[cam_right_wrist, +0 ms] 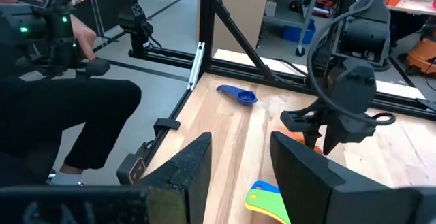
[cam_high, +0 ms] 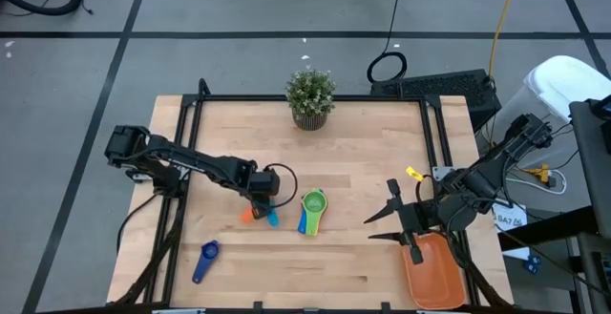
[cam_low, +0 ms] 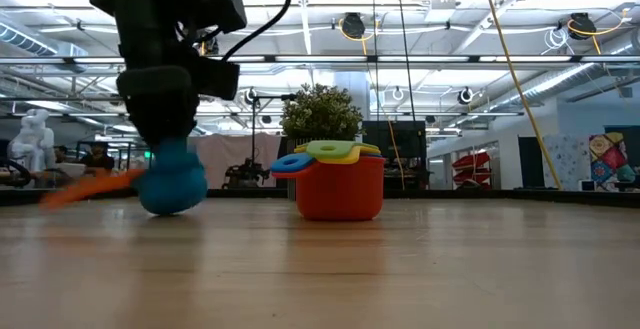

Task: Nest measuring cups in basket
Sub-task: Move the nested light blue and orange measuring cups to the left of the other nested measuring cups, then adjust the nested light blue and orange measuring cups

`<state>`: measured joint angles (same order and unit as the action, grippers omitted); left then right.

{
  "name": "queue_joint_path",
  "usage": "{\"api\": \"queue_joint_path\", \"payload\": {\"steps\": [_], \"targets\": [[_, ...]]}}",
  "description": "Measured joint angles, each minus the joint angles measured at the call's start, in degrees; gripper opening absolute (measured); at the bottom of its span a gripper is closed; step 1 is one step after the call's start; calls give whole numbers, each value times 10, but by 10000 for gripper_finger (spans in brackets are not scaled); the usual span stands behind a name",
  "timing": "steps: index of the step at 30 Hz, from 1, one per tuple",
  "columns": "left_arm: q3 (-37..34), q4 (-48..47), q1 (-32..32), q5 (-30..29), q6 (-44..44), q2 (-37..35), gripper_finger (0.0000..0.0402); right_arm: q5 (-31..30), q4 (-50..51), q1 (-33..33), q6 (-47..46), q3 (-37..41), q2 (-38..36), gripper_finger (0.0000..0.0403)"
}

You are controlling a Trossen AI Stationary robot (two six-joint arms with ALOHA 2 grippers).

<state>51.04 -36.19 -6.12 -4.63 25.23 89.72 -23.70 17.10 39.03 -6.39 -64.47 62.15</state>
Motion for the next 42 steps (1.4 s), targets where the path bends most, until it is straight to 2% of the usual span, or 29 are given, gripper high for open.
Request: {"api": "queue_joint_path", "payload": {"steps": [12,20,25,30,35,42], "targets": [[9,-43,17,-14,-22,-30,179,0,-2,0,1,0,0,144],[69,-202,19,-50,-3,-56,179,0,-3,0,-3,0,0,144],[53,-274,1,-1,44,-59,179,0,9,7,-20,0,0,144],[5,-251,-37,21,71,-58,179,0,9,12,-19,0,0,144],[-42,-159,-63,56,106,-57,179,0,8,12,-21,0,0,144],[-50,-53,-96,81,160,-57,179,0,5,12,-18,0,0,144]]}}
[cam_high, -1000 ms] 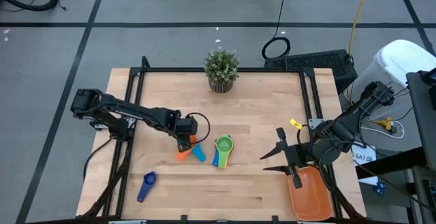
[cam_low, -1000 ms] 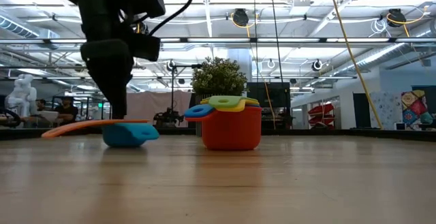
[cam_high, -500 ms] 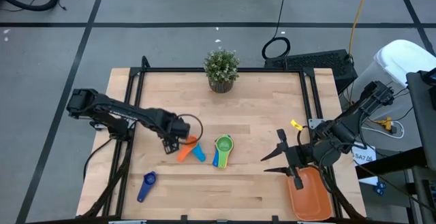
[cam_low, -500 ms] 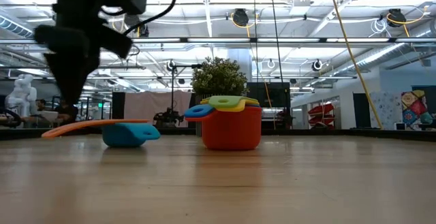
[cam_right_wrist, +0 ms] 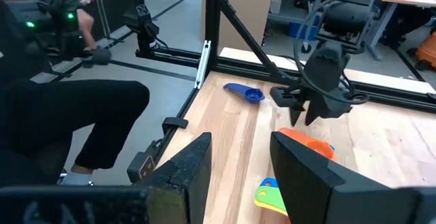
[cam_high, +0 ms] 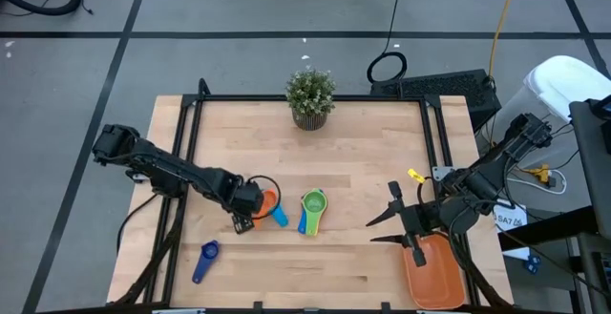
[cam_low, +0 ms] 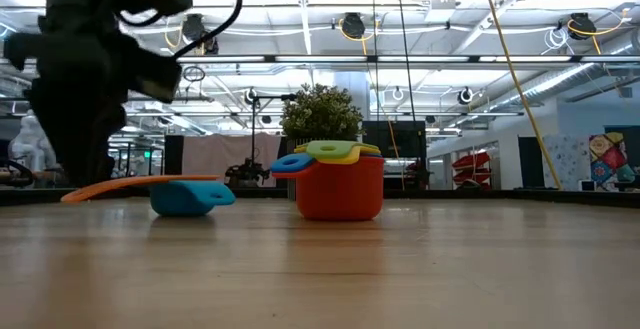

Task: Nest measuring cups in basket
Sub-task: Adjust the nested light blue and orange measuring cups

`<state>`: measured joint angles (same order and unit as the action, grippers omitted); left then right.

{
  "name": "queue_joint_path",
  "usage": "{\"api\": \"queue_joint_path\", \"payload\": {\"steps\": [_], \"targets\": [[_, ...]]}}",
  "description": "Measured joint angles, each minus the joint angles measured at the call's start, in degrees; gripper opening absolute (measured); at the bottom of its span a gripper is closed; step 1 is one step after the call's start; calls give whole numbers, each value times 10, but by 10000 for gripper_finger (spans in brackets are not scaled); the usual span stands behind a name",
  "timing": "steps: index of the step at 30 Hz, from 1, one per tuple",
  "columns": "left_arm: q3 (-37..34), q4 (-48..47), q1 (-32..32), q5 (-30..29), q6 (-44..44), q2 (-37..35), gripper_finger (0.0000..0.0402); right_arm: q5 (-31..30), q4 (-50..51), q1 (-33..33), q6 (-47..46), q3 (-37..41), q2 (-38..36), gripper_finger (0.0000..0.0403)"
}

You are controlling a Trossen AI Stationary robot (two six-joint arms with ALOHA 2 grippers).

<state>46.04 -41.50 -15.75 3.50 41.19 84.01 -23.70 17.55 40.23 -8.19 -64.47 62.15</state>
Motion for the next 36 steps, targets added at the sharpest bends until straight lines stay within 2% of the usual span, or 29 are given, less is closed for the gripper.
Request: {"api": "queue_joint_path", "payload": {"steps": [2,4,10,13,19,27,32,36], "targets": [[6,76,-11,25,-2,0,179,0,-4,0,6,0,0,144],[25,115,-25,21,-16,0,179,0,-10,0,15,0,0,144],[60,6,-36,-50,-34,-4,179,0,-28,0,29,0,0,144],[62,-37,-36,-55,-29,-5,179,0,-28,0,29,0,0,144],[62,-44,-37,-56,-32,-5,179,0,-27,0,27,0,0,144],[62,-53,-36,-114,-53,-5,179,0,-27,0,14,0,0,144],[62,-52,-31,-122,-70,-5,179,0,-27,0,4,0,0,144],[62,-51,-22,-144,-46,-5,180,0,-27,0,3,0,0,144]]}}
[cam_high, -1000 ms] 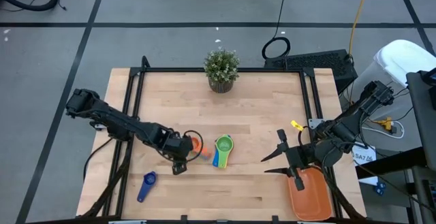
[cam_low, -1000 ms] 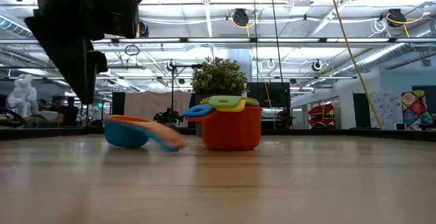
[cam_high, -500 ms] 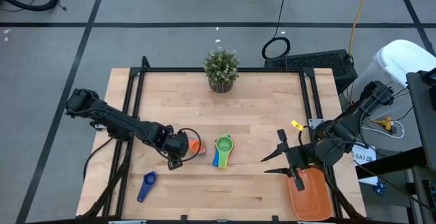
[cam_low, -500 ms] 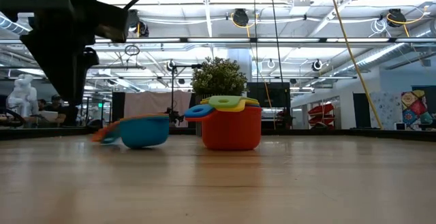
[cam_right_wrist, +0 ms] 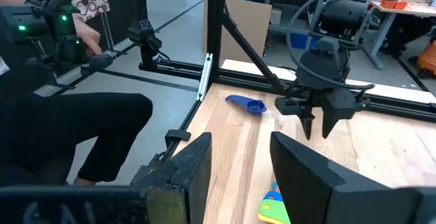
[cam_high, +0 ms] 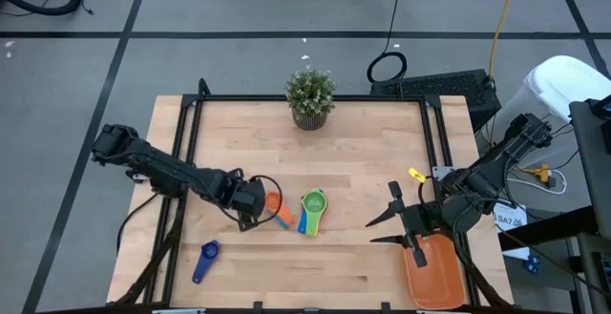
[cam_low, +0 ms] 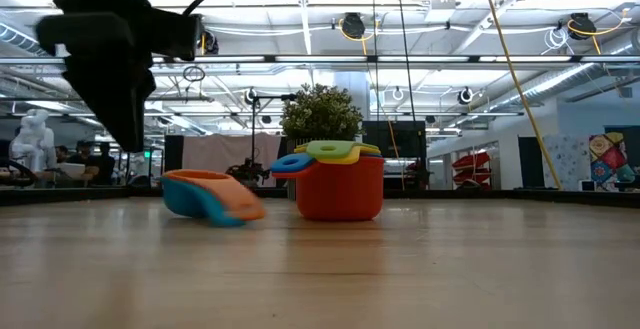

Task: Nest measuring cups in basket
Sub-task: Adjust the nested light blue and orange measuring cups

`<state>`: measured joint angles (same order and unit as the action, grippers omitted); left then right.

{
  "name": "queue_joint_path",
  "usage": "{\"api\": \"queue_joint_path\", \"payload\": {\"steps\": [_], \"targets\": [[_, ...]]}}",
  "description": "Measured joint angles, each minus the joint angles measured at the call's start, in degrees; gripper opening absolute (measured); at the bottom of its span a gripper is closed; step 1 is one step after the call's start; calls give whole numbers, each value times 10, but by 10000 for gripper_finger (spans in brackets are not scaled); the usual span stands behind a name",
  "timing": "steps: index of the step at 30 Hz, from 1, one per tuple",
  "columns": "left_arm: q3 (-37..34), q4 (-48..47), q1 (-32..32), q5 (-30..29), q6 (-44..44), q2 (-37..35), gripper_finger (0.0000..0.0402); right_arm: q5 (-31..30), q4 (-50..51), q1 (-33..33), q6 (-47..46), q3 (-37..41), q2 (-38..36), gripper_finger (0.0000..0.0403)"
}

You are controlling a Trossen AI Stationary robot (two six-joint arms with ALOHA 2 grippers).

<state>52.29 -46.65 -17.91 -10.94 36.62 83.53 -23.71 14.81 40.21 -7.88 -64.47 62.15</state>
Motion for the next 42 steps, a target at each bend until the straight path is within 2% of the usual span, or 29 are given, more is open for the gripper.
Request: {"api": "queue_joint_path", "payload": {"steps": [7,12,20,30,36,42], "targets": [[-1,17,2,-2,18,5,197,-3,22,-1,3,0,0,144],[-1,42,2,-11,-5,5,227,-32,50,-20,-16,25,0,144],[-1,49,3,-16,-43,5,265,-31,35,-31,-33,54,0,144],[-1,49,26,-46,-137,5,271,-31,30,-32,-34,54,0,144],[-13,52,35,7,-142,40,272,-31,30,-32,-35,54,0,144],[-12,119,35,28,-130,66,291,-31,30,-32,-34,54,0,144]]}}
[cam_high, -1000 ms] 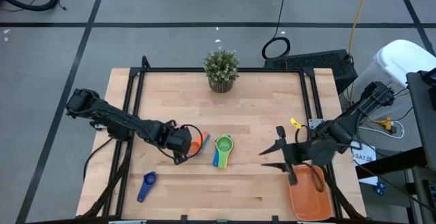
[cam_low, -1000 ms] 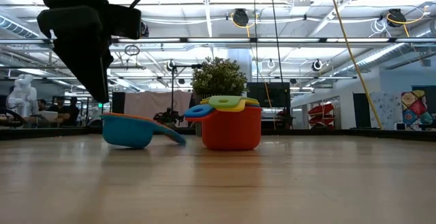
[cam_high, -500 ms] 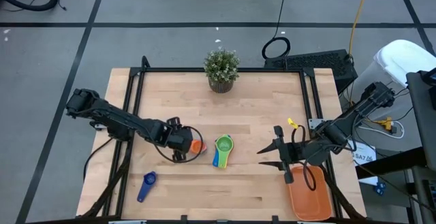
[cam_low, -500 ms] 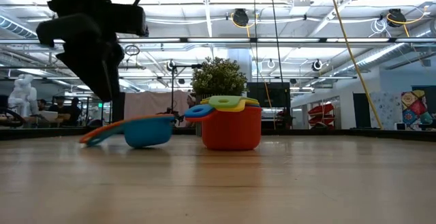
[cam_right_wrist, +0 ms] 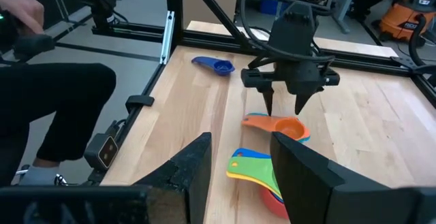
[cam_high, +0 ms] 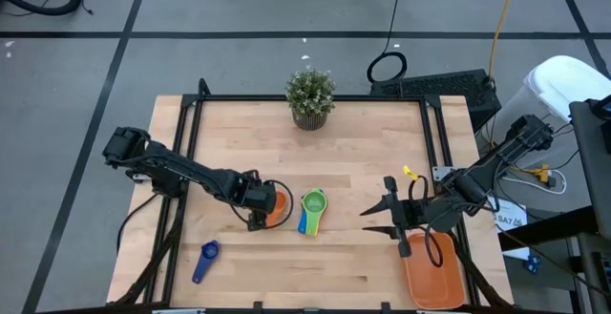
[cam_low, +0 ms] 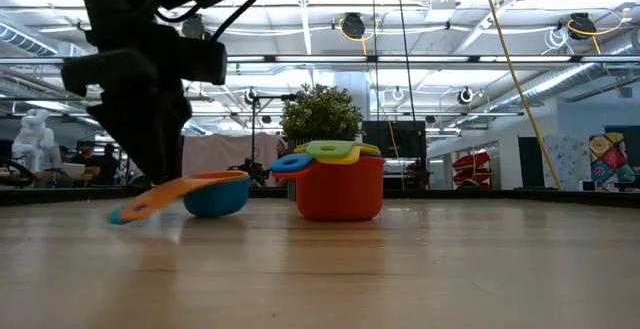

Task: Nest measuring cups in basket
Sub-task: Adjust the nested light blue and orange measuring cups

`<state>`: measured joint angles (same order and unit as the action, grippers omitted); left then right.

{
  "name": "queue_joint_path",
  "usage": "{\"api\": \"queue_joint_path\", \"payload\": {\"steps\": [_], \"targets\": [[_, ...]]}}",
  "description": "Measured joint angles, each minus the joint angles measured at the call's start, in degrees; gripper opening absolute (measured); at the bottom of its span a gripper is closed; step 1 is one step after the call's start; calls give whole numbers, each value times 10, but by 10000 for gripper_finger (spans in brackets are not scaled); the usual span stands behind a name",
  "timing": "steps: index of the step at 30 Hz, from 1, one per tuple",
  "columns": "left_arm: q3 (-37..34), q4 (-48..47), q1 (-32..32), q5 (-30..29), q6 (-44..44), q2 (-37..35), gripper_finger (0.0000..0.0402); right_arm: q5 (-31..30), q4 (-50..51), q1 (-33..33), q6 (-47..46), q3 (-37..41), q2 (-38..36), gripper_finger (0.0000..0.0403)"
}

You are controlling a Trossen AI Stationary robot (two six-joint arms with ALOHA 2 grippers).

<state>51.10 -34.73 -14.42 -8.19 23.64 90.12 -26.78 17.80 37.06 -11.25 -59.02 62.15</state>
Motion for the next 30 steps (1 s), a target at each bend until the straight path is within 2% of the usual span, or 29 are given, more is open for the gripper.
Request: {"api": "queue_joint_path", "payload": {"steps": [10,30], "targets": [[0,-40,5,-24,5,0,385,0,0,0,-3,0,0,144],[9,-96,21,-84,9,-18,390,0,1,0,-17,0,0,144]]}}
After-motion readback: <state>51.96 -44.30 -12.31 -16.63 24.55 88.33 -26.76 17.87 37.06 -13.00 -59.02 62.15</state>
